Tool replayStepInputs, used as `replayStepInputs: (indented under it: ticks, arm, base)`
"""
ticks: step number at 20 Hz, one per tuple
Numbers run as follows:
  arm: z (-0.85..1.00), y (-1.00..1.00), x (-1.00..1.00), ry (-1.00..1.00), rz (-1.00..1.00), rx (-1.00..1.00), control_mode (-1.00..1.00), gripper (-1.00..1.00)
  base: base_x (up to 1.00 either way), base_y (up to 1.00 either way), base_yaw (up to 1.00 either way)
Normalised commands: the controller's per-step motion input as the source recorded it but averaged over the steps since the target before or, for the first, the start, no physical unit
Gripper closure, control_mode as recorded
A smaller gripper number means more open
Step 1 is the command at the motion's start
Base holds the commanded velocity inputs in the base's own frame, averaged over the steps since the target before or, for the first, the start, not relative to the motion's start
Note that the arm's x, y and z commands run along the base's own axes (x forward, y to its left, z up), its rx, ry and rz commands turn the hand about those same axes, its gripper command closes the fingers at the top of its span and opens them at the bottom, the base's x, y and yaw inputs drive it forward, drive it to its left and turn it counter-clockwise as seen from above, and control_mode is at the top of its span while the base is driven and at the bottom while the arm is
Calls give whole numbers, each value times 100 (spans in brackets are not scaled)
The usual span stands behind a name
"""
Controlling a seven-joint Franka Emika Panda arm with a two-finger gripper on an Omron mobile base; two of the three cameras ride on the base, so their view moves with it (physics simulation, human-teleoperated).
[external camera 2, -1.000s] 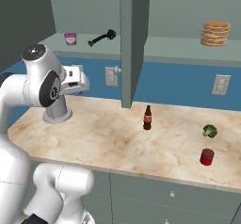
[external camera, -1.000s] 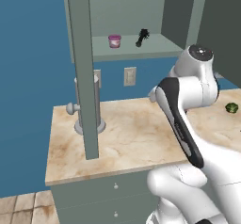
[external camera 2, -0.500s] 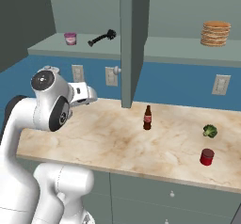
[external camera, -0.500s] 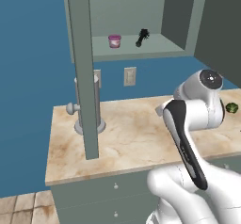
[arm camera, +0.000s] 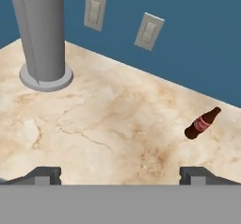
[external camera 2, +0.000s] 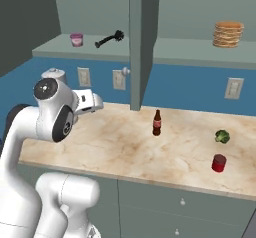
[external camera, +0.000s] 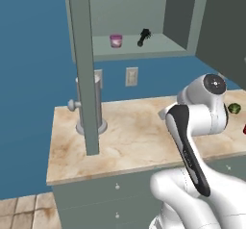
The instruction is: Pick the jam and jam from the counter and place them in the cabinets closest to them.
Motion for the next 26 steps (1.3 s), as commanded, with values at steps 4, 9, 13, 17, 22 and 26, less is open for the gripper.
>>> replayStepInputs:
  ticks: [4, 9, 13, 17, 22, 26]
  arm:
    - [0, 0, 0, 0, 0, 0, 100, -100]
    - [0, 0, 0, 0, 0, 0, 100, -100]
    - [0, 0, 0, 0, 0, 0, 100, -100]
    - [0, 0, 0, 0, 0, 0, 100, -100]
    - [0, 0, 0, 0, 0, 0, 100, -100]
    - [0, 0, 0, 0, 0, 0, 100, -100]
  base:
    - [-59, -21, 0]
    - [-45, -29, 0]
    - [-9, -43, -4]
    - [0, -55, -4]
    - [2, -62, -3]
    - [6, -64, -1]
